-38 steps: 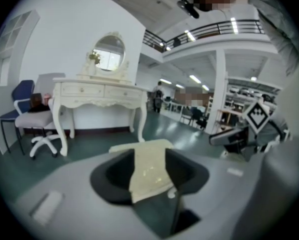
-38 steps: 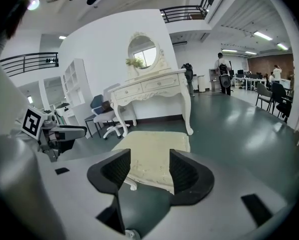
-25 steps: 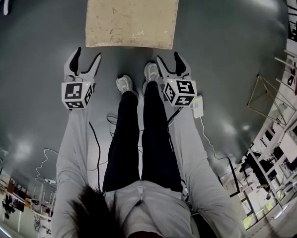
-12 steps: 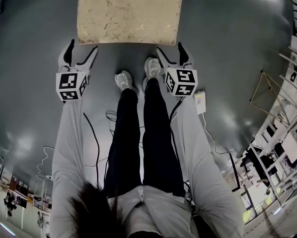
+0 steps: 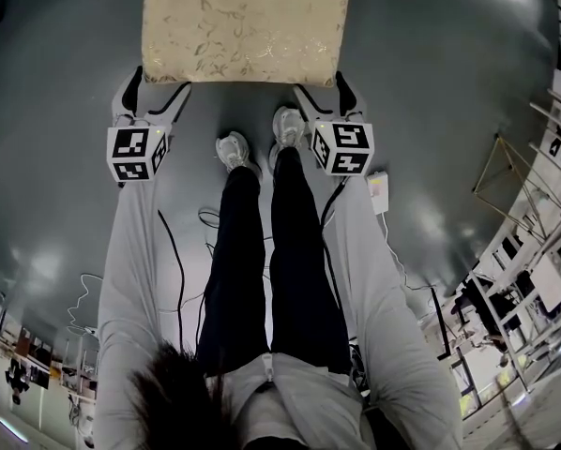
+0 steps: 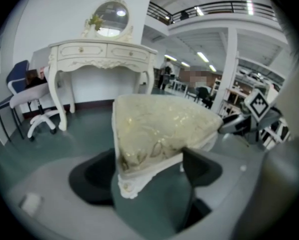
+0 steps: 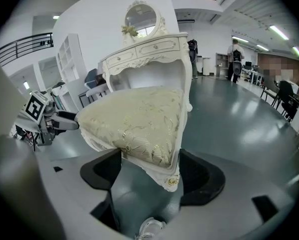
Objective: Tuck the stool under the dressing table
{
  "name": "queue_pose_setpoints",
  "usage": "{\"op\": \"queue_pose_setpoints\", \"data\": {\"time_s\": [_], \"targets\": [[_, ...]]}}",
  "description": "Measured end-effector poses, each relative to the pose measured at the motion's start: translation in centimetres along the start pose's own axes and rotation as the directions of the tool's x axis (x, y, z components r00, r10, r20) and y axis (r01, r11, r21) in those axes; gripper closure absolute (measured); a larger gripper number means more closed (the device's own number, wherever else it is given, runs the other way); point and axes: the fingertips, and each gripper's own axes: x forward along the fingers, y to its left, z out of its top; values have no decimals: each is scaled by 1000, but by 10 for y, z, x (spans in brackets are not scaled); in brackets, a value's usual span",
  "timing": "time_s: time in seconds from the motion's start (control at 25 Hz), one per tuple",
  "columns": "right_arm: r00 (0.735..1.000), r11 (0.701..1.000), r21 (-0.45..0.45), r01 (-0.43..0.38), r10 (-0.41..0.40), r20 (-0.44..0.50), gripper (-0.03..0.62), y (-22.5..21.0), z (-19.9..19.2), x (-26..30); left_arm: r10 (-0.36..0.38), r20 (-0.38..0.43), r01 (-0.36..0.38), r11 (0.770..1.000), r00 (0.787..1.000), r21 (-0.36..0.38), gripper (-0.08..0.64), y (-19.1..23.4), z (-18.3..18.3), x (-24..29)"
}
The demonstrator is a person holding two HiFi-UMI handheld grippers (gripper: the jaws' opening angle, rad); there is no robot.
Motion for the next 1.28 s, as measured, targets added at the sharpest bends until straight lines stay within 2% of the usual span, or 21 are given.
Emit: {"op": "queue_pose_setpoints", "data": {"time_s": [0.16,0.52,0.84,1.28], "targets": [[1000,1000,14,-10,10,-12,232,0,-1,1,-1,6,1,999,1000,-53,156,-1,-3,1],[999,1000,-3,-7,7,-42,235,-5,5,5,25,10,-24,997,1000,-67,158,-2,-4,0],[999,998,-54,-25,23,-39,238,-14,14,15,84,15,-82,990,996,-111,161,-6,-8,3],[998,989,-133,-59,55,-31,242,-36,83,65,161,5,-158,972,987,-172,161,25,32,37]]}}
